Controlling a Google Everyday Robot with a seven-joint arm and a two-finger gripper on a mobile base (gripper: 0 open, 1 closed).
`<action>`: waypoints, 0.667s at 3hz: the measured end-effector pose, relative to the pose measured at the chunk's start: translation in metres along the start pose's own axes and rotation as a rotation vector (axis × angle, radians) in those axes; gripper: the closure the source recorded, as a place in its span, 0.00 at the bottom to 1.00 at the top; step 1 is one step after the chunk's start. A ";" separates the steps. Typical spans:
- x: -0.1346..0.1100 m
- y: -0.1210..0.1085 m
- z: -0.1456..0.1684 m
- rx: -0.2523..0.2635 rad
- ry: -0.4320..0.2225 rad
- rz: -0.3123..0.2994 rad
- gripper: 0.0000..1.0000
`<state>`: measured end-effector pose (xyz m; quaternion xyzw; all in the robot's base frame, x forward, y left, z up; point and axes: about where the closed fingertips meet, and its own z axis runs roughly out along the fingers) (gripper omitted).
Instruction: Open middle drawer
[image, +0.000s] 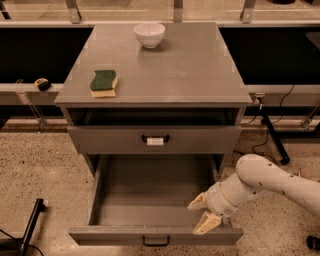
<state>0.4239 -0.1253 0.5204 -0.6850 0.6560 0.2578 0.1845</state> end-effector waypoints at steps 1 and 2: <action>0.000 0.000 0.000 0.000 0.000 0.000 0.00; 0.000 0.000 0.000 0.000 0.000 0.000 0.00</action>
Offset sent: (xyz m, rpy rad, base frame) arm 0.0000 0.0000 0.0000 0.0000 0.0000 0.0000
